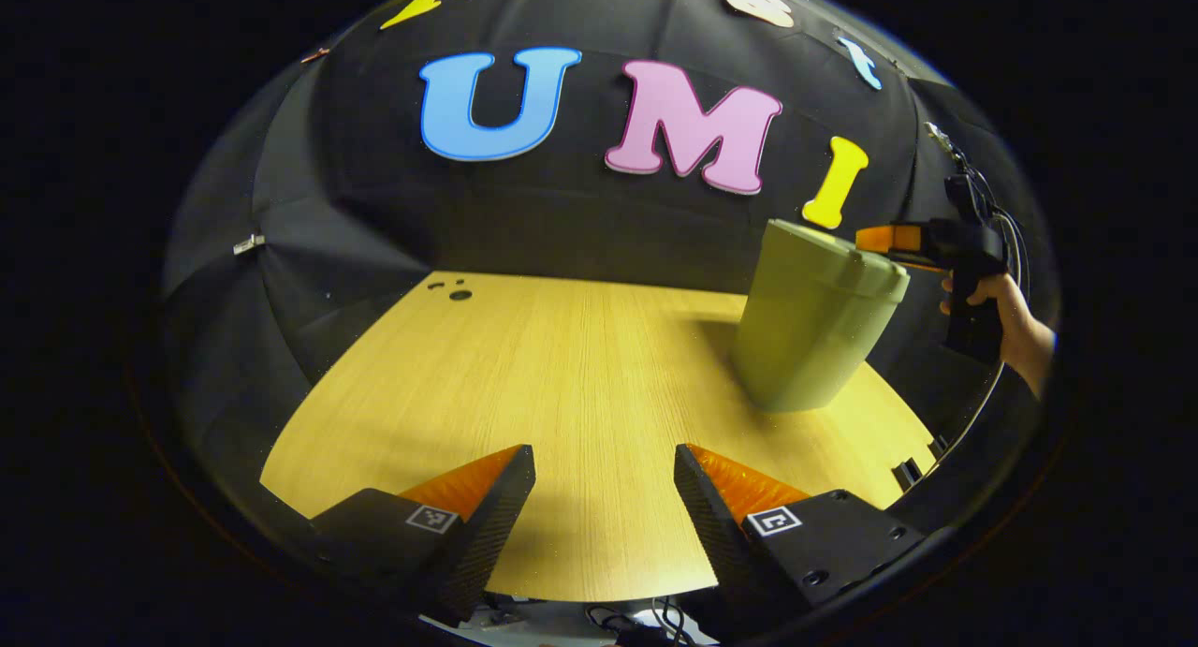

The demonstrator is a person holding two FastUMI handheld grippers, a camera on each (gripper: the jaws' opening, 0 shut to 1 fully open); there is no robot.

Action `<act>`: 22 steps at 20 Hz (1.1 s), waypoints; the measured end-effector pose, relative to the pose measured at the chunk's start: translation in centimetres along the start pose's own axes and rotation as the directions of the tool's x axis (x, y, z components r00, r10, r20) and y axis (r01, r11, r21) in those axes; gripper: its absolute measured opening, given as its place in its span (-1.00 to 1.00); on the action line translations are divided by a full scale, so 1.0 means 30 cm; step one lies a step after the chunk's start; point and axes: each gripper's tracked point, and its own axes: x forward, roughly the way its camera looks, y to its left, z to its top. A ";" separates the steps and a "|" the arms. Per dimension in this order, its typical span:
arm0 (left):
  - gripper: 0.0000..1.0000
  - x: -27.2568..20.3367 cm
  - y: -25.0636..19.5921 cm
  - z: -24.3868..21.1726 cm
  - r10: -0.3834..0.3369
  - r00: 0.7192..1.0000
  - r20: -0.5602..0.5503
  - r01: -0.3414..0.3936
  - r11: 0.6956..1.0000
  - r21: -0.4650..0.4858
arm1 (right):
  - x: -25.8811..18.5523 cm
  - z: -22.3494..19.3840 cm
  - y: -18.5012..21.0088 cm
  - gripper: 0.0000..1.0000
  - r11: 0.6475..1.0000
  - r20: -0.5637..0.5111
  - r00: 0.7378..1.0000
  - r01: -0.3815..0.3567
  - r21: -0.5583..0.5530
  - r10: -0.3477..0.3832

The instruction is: Press the lid of the desktop garbage bin to open it, pick up the crumpled paper on the desktop and throw it into the bin, then pick up the pop can on the desktop and drop it into the bin, and finally close the garbage bin lid.

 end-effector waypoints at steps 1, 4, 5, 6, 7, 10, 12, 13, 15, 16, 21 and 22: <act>0.92 -0.013 -0.001 0.024 0.004 1.000 0.020 -0.004 1.000 0.004 | -0.022 0.010 0.022 0.95 1.000 0.021 1.000 -0.013 -0.015 0.013; 0.92 -0.047 -0.016 0.062 0.005 0.999 0.044 -0.006 1.000 0.004 | -0.096 0.033 0.095 0.96 0.998 0.051 0.997 -0.059 -0.014 0.060; 0.92 -0.061 -0.018 0.075 0.013 0.998 0.054 -0.013 1.000 -0.008 | -0.128 0.036 0.122 0.96 0.997 0.057 0.995 -0.076 -0.008 0.076; 0.92 -0.075 -0.019 0.094 0.025 0.997 0.072 -0.023 0.999 -0.022 | -0.161 0.042 0.149 0.96 0.996 0.065 0.994 -0.091 -0.003 0.091; 0.92 -0.087 -0.019 0.109 0.040 0.995 0.088 -0.038 0.999 -0.029 | -0.197 0.042 0.179 0.96 0.994 0.072 0.991 -0.111 0.004 0.110; 0.92 -0.122 -0.035 0.156 0.074 0.985 0.155 -0.078 0.997 0.024 | -0.306 0.018 0.268 0.95 0.984 0.074 0.982 -0.174 0.037 0.171; 0.92 -0.140 -0.080 0.150 0.058 0.985 0.162 -0.074 0.993 0.094 | -0.365 -0.019 0.319 0.96 0.975 0.052 0.976 -0.214 0.056 0.211; 0.92 -0.150 -0.105 0.155 0.042 0.985 0.170 -0.062 0.991 0.115 | -0.394 -0.042 0.349 0.96 0.970 0.037 0.971 -0.239 0.053 0.237; 0.97 -0.176 -0.152 0.164 0.006 0.982 0.190 -0.030 0.992 0.121 | -0.440 -0.091 0.367 0.95 0.970 0.011 0.970 -0.242 0.039 0.241; 0.92 -0.180 -0.173 0.170 -0.014 0.980 0.198 -0.011 0.992 0.123 | -0.464 -0.123 0.374 0.95 0.969 0.002 0.970 -0.244 0.038 0.244; 0.92 -0.178 -0.198 0.160 -0.045 0.980 0.192 0.018 0.990 0.142 | -0.541 -0.338 0.386 0.96 0.970 -0.106 0.965 -0.239 0.039 0.242; 0.92 -0.177 -0.191 0.151 -0.040 0.982 0.186 0.014 0.990 0.139 | -0.553 -0.375 0.385 0.96 0.970 -0.135 0.960 -0.240 0.050 0.245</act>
